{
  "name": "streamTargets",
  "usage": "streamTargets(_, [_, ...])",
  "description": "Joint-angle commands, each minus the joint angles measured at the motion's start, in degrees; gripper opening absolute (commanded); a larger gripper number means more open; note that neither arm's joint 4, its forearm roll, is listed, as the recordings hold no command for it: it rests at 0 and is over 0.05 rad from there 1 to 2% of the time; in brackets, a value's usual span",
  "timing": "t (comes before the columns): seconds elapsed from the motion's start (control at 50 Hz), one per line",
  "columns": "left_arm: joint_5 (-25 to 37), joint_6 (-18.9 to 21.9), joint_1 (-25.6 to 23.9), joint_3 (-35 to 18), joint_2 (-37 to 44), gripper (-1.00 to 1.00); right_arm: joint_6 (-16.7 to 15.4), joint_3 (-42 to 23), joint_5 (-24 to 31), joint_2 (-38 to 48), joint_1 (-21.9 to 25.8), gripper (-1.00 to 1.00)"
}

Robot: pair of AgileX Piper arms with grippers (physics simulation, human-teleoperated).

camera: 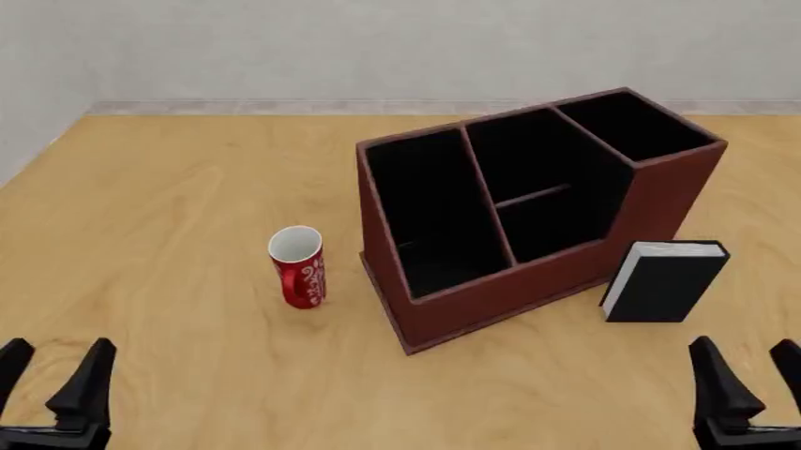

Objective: Pick up the book and place it in the left compartment of the caddy.

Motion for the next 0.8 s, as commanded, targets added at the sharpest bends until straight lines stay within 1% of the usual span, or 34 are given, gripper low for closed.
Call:
streamTargets(0.02, [-3.32, 1.13, 0.01, 2.72, -2.83, 1.0, -4.29, 2.62, -4.16, -3.19, 2.04, 1.0])
streamTargets(0.08, [-3.48, 1.02, 0.23, 2.67, -2.92, 1.0, -4.42, 2.36, -4.17, -3.19, 1.5, 1.0])
streamTargets(0.2, [-3.25, 1.21, 0.15, 1.84, -3.2, 1.0, -3.53, 2.16, -3.31, -3.18, 0.77, 1.0])
streamTargets(0.3, [-3.37, 1.67, -0.08, 1.49, -3.08, 1.0, -4.34, 2.06, -2.9, -3.18, 1.82, 1.0])
streamTargets(0.32, [-3.33, 1.48, -0.02, 1.41, -3.1, 1.0, -5.46, 1.7, -2.71, -3.1, 1.8, 1.0])
streamTargets(0.34, [-3.36, 1.46, 0.05, 1.35, -3.11, 1.0, -5.84, 1.57, -2.65, -3.11, 1.92, 1.0])
streamTargets(0.42, [-3.21, 1.24, 0.03, 1.15, -3.13, 1.0, -6.35, 0.4, -1.7, -3.12, 2.1, 1.0])
streamTargets(0.44, [-3.25, 1.45, -0.3, 1.02, -3.17, 1.0, -7.31, 0.01, -1.28, -3.13, 2.47, 1.0])
streamTargets(0.48, [-3.09, 1.43, -0.63, 0.71, -3.2, 1.0, -7.93, -0.82, -0.5, -3.13, 2.7, 1.0])
streamTargets(0.54, [-2.83, 1.61, -0.89, 0.17, -3.23, 1.0, -11.19, -2.45, 1.76, -3.09, 4.21, 1.0])
streamTargets(0.56, [-2.79, 1.67, -1.04, 0.07, -3.24, 1.0, -13.17, -2.72, 2.66, -2.96, 5.26, 1.0])
streamTargets(0.58, [-2.79, 1.67, -1.04, 0.07, -3.24, 1.0, -13.17, -2.72, 2.61, -2.9, 5.26, 1.0])
streamTargets(0.6, [-2.75, 1.61, -1.14, -0.04, -3.24, 1.0, -14.54, -3.0, 3.25, -2.78, 5.61, 1.0])
streamTargets(0.62, [-2.76, 1.68, -1.19, -0.05, -3.25, 1.0, -14.16, -3.67, 3.73, -2.79, 5.32, 1.0])
streamTargets(0.66, [-2.87, 1.92, -1.42, -0.08, -3.26, 1.0, -16.51, -4.6, 4.87, -1.83, 6.1, 1.0])
streamTargets(0.7, [-2.97, 1.9, -1.49, -0.07, -3.26, 1.0, -18.92, -5.52, 5.11, -0.35, 5.68, 1.0])
streamTargets(0.76, [-3.02, 2.08, -1.72, -0.05, -3.27, 1.0, -20.67, -7.48, 6.04, 1.85, 6.04, 1.0])
streamTargets(0.78, [-3.01, 2.05, -1.79, -0.07, -3.27, 1.0, -21.9, -7.92, 6.2, 2.59, 6.02, 1.0])
streamTargets(0.8, [-3.01, 2.05, -1.79, -0.07, -3.27, 1.0, -21.9, -7.92, 6.19, 2.6, 6.02, 1.0])
